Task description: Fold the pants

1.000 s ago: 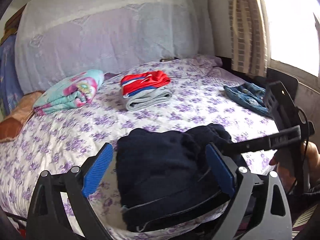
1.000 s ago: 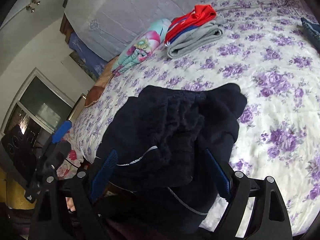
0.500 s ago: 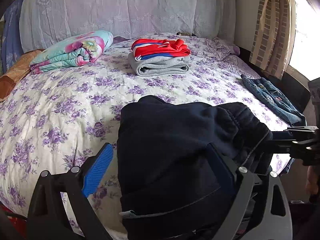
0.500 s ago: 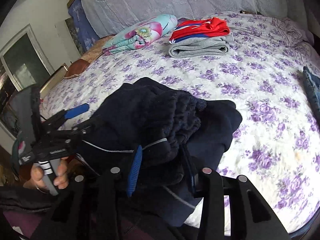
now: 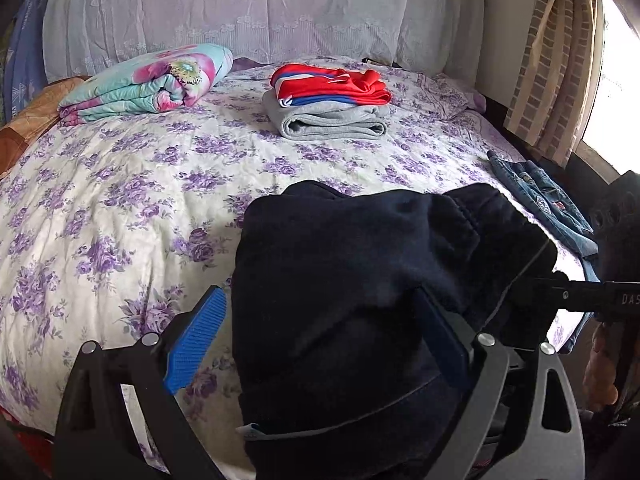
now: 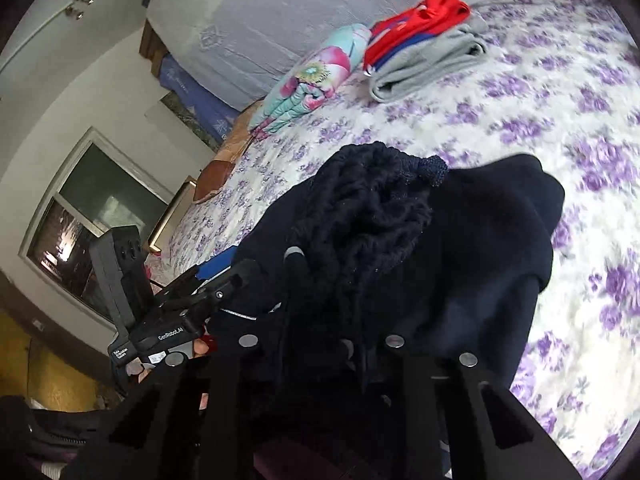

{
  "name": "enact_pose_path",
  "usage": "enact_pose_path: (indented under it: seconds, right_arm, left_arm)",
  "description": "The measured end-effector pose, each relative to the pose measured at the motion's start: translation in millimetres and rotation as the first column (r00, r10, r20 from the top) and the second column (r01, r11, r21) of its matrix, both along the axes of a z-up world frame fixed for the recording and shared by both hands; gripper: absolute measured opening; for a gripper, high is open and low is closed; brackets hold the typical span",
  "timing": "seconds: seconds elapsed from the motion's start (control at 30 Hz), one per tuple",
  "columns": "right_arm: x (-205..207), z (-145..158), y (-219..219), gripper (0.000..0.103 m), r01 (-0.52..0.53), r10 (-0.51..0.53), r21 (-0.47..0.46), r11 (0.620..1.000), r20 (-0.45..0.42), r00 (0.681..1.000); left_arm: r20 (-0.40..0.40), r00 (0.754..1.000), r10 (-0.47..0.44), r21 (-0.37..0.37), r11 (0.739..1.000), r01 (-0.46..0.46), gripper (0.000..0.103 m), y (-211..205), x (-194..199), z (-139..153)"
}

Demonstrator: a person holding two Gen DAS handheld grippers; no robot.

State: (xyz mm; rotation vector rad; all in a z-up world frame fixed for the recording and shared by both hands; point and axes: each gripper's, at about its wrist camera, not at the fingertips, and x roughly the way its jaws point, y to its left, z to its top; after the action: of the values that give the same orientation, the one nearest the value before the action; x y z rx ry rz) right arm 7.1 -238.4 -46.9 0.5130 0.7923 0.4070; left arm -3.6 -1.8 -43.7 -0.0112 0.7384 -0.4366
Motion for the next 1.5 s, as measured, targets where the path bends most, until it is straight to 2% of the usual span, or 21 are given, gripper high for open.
enact_pose_path:
  seconds: [0.2,0.27,0.33,0.4,0.43,0.5,0.57,0.63,0.7,0.8,0.87,0.9,0.97,1.03,1.1,1.17,1.23,1.27,1.37,1.43,1.5]
  right_arm:
    - [-36.2,47.9,0.6,0.024,0.024,-0.012,-0.072,0.997,0.162,0.987]
    - [-45.6,48.5,-9.1,0.024,0.061,-0.044,-0.103,0.993,0.161,0.986]
    - [-40.9,20.5,-29.7,0.029,0.107,-0.104,-0.087,0.99,0.038,0.994]
    - [-35.6,-33.0,-53.0,0.042,0.193,-0.195,-0.03,0.981,-0.183,0.963]
    - [-43.0,-42.0,-58.8,0.04,0.216,-0.208,0.03,0.976,-0.17,0.963]
    - [-57.6,-21.7,-50.4,0.04,0.229,-0.236,-0.074,0.971,-0.094,0.967]
    - [-76.0,14.1,-40.8,0.044,0.276,-0.27,-0.191,0.942,0.057,0.961]
    - [-84.1,48.8,-38.1,0.049,0.266,-0.237,-0.177,0.948,0.172,0.956]
    - [-74.7,74.4,-37.1,0.055,0.222,-0.188,-0.137,0.965,0.226,0.956]
    - [-31.3,87.9,-37.4,0.058,0.152,-0.137,-0.055,0.987,0.218,0.966]
    - [3.9,68.5,-39.6,0.065,0.108,-0.108,0.004,0.994,0.13,0.986]
    - [22.0,48.9,-40.4,0.065,0.108,-0.109,0.018,0.994,0.038,0.993]
    - [36.2,0.5,-47.0,0.061,0.113,-0.103,0.102,0.988,-0.104,0.989]
    - [22.1,-10.3,-56.6,0.037,0.106,-0.101,0.154,0.982,-0.039,0.994]
    - [10.7,-6.9,-65.6,0.029,0.123,-0.115,0.196,0.973,-0.055,0.992]
    - [-3.1,8.2,-69.1,0.037,0.143,-0.136,0.157,0.977,-0.055,0.989]
    - [-24.6,28.6,-71.7,0.088,0.223,-0.223,0.012,0.975,-0.01,0.975]
    - [-36.7,36.5,-74.1,0.095,0.251,-0.25,-0.031,0.967,0.039,0.967]
    - [-50.8,30.5,-81.7,0.1,0.239,-0.237,-0.084,0.967,0.038,0.971]
    - [-49.8,9.1,-87.3,0.1,0.234,-0.236,-0.078,0.969,-0.019,0.972]
    - [-41.0,-16.9,-87.7,0.1,0.238,-0.243,-0.062,0.969,-0.099,0.965]
  left_arm:
    - [0.001,0.998,-0.06,-0.029,0.998,0.06,0.092,-9.5,-8.3,3.4]
    - [0.033,0.996,-0.081,-0.032,0.996,0.082,0.094,-15.5,-15.3,11.1]
    - [0.042,0.995,-0.096,0.001,0.995,0.096,0.094,-24.4,-17.0,11.0]
    - [0.003,0.996,-0.085,0.046,0.995,0.085,0.094,-31.6,-10.2,-1.3]
    - [-0.032,0.996,-0.079,0.056,0.995,0.081,0.094,-32.9,-5.5,-8.2]
    - [-0.073,0.994,-0.084,0.025,0.996,0.086,0.094,-28.1,-2.8,-12.4]
    - [-0.035,0.997,-0.067,0.037,0.997,0.069,0.094,-22.9,-8.9,-0.3]
    - [0.024,0.996,-0.084,0.021,0.996,0.083,0.094,-19.3,-18.2,23.2]
    - [0.08,0.991,-0.103,-0.016,0.994,0.104,0.095,-19.0,-26.0,47.1]
    - [0.093,0.983,-0.158,-0.055,0.985,0.164,0.097,-35.2,-24.3,61.7]
    - [0.034,0.982,-0.185,-0.023,0.982,0.186,0.097,-52.8,-13.1,42.4]
    - [-0.04,0.983,-0.18,0.008,0.984,0.18,0.097,-61.6,-4.0,20.7]
    - [-0.179,0.972,-0.155,0.032,0.986,0.163,0.098,-66.4,5.5,-29.6]
    - [-0.066,0.985,-0.159,0.054,0.985,0.163,0.098,-62.7,-11.9,-41.5]
    - [-0.082,0.983,-0.166,0.012,0.986,0.168,0.098,-56.5,-11.3,-38.7]
    - [-0.128,0.975,-0.179,-0.085,0.982,0.169,0.098,-44.9,-2.2,-25.2]
    - [-0.146,0.968,-0.202,-0.186,0.967,0.174,0.098,-27.4,3.9,-5.1]
    - [-0.126,0.972,-0.2,-0.211,0.962,0.17,0.098,-16.8,4.6,6.1]
    - [-0.102,0.986,-0.129,-0.199,0.974,0.107,0.098,15.5,13.3,18.7]
    - [-0.205,0.973,-0.104,-0.225,0.973,0.057,0.098,34.9,34.7,-1.9]
    - [-0.319,0.94,-0.123,-0.275,0.961,0.032,0.098,43.4,52.0,-30.1]
